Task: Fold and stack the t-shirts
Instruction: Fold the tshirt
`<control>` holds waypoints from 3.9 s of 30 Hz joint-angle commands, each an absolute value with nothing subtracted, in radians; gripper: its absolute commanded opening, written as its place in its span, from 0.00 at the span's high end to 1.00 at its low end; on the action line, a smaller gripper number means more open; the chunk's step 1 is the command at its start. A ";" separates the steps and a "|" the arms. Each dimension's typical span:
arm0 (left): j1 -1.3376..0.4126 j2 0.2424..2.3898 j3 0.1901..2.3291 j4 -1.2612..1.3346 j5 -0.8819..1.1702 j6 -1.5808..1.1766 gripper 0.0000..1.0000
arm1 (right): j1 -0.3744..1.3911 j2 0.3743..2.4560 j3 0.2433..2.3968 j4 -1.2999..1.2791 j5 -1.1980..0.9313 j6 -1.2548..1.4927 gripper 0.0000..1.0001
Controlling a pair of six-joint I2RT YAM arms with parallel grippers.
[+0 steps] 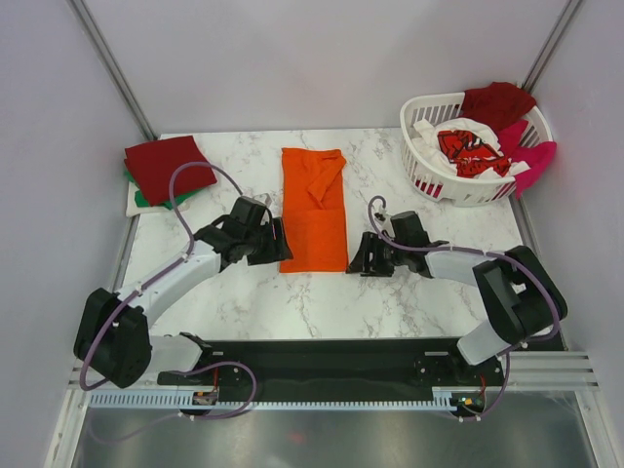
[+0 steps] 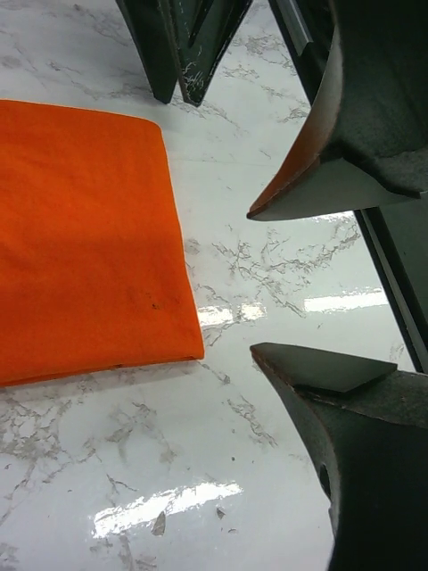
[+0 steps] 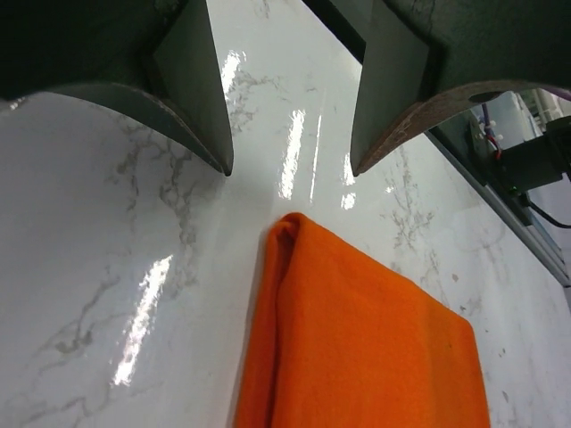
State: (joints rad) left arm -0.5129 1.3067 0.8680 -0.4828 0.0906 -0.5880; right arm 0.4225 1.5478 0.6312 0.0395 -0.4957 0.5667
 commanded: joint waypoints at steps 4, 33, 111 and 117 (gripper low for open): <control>-0.514 1.258 0.812 -0.503 0.037 -0.583 0.37 | 0.436 1.667 0.647 0.136 -0.495 0.611 0.39; -0.514 1.348 0.712 -0.362 0.029 -0.621 0.44 | 0.446 1.778 0.634 0.252 -0.517 0.627 1.00; -0.525 1.254 0.523 -0.178 0.110 -0.776 0.98 | 0.448 1.665 0.577 0.172 -0.523 0.607 1.00; -0.590 1.175 0.473 -0.213 0.129 -0.844 0.98 | 0.460 1.505 0.512 0.124 -0.532 0.637 1.00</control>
State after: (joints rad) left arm -0.5652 1.2098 0.4965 -0.1696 0.1150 -0.7792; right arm 0.4503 1.5929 0.5419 0.2012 -0.5568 0.6483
